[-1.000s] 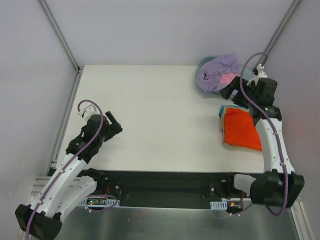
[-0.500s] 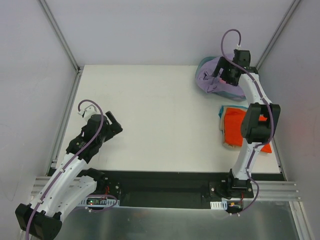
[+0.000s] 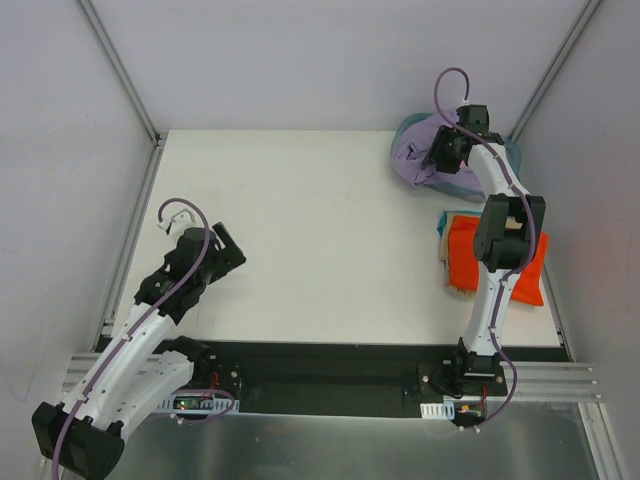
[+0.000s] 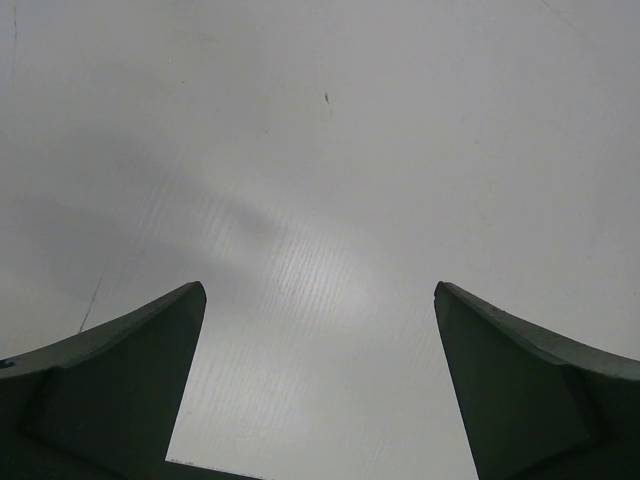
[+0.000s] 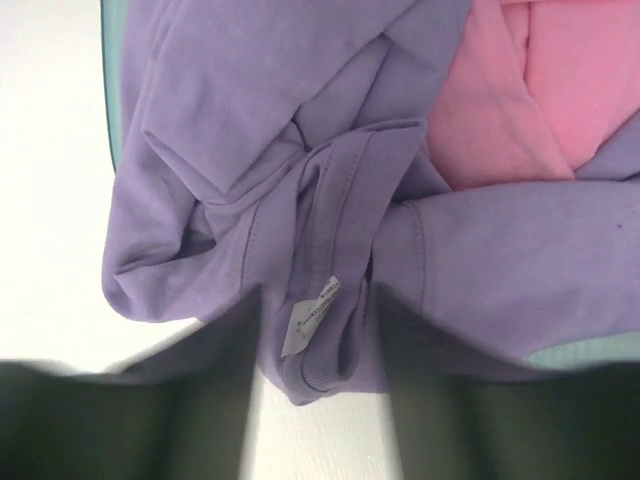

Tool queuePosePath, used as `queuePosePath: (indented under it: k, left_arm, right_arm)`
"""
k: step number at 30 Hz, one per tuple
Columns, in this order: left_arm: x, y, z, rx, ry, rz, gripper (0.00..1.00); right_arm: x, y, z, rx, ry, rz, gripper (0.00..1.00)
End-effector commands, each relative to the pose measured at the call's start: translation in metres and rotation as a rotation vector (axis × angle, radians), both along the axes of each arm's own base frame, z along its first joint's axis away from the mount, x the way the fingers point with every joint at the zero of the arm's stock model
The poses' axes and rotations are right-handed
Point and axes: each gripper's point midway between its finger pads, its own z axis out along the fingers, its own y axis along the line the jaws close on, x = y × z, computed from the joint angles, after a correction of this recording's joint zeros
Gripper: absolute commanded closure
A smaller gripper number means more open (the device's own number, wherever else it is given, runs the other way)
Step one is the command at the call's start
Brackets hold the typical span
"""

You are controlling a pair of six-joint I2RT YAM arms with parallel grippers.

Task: Fold and stack the t-shirts
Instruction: Grab crumpled tshirt from bin with the right arm

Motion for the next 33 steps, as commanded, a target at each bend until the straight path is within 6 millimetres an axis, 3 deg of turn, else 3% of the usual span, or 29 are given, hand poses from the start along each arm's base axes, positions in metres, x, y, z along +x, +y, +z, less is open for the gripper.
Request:
queuePosePath:
  k: [1, 3, 6, 9, 17, 26, 27, 33]
  left_arm:
    - [0.0, 0.007, -0.004, 0.027, 0.013, 0.021, 0.01]
    - [-0.001, 0.007, -0.006, 0.028, 0.015, 0.021, 0.01]
    - [-0.002, 0.008, -0.007, 0.024, 0.012, 0.023, 0.01]
    - [-0.004, 0.008, -0.006, 0.019, 0.007, 0.022, 0.01]
    - [-0.007, 0.007, -0.011, 0.008, 0.014, 0.017, 0.01]
    - [-0.008, 0.004, -0.013, -0.002, 0.017, 0.008, 0.01]
    - [-0.008, 0.004, -0.012, -0.006, 0.014, 0.004, 0.01]
    - [-0.009, 0.004, -0.012, -0.011, 0.009, 0.007, 0.01]
  right_arm:
    - [0.006, 0.011, 0.013, 0.044, -0.033, 0.034, 0.68]
    - [0.005, 0.015, 0.019, 0.058, -0.042, 0.059, 0.85]
    - [0.003, 0.024, 0.039, 0.096, -0.076, 0.097, 0.99]
    - [-0.001, 0.03, 0.068, 0.123, -0.135, 0.117, 0.99]
    - [-0.03, 0.055, 0.178, 0.211, -0.36, 0.256, 0.99]
    - [-0.1, 0.08, 0.331, 0.216, -0.724, 0.377, 0.99]
    - [-0.117, 0.081, 0.355, 0.207, -0.786, 0.386, 0.99]
    - [-0.181, 0.085, 0.453, 0.177, -1.083, 0.387, 0.99]
